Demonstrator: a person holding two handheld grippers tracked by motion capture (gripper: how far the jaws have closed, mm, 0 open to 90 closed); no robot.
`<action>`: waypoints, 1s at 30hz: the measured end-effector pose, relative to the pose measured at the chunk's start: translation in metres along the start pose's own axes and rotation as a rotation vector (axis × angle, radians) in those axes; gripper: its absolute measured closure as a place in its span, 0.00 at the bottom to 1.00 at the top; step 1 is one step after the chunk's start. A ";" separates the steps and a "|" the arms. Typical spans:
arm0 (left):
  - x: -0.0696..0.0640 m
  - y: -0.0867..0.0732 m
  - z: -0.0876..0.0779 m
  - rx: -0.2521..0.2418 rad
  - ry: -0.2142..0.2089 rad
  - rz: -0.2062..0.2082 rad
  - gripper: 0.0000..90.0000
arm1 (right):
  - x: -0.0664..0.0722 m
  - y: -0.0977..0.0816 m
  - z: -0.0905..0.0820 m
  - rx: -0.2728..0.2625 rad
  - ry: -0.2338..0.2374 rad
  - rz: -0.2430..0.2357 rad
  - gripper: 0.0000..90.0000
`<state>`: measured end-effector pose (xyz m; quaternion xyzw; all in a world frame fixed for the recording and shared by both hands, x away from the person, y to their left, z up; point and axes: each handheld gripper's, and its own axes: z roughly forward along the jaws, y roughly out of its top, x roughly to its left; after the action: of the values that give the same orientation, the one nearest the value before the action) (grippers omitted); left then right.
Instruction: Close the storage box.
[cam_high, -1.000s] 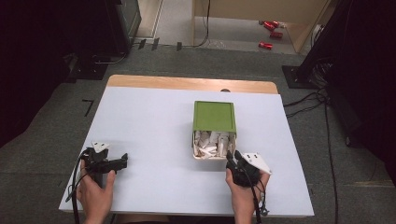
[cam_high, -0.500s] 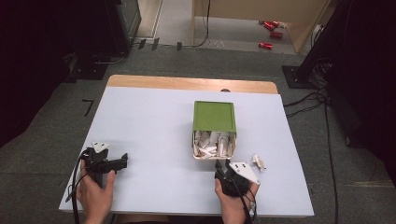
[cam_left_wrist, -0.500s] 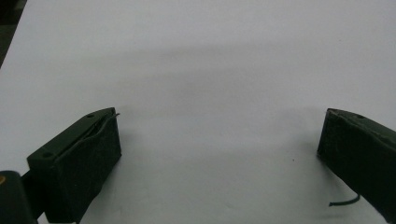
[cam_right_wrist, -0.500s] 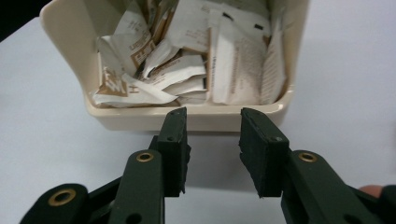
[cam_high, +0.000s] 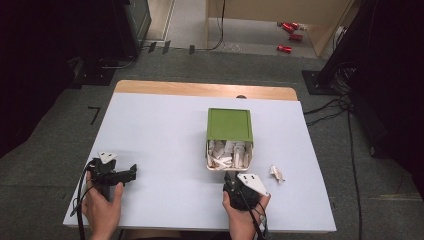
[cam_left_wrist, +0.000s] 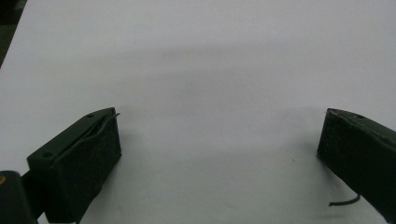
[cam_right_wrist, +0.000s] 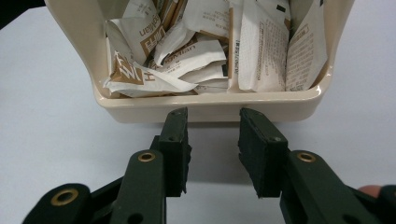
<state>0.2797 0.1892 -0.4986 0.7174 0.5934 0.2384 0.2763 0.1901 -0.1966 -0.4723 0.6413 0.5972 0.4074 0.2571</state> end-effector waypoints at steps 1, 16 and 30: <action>0.000 0.000 0.000 0.001 0.000 0.001 0.00 | 0.000 0.000 0.000 -0.002 -0.003 0.000 0.71; 0.000 0.000 0.000 0.000 0.000 0.000 0.00 | 0.003 0.004 0.013 0.016 -0.014 0.025 0.70; 0.000 0.000 0.000 0.001 0.000 0.000 0.00 | 0.003 0.015 0.026 0.022 -0.011 0.077 0.68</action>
<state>0.2798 0.1893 -0.4985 0.7176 0.5934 0.2380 0.2762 0.2197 -0.1915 -0.4734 0.6689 0.5750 0.4069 0.2373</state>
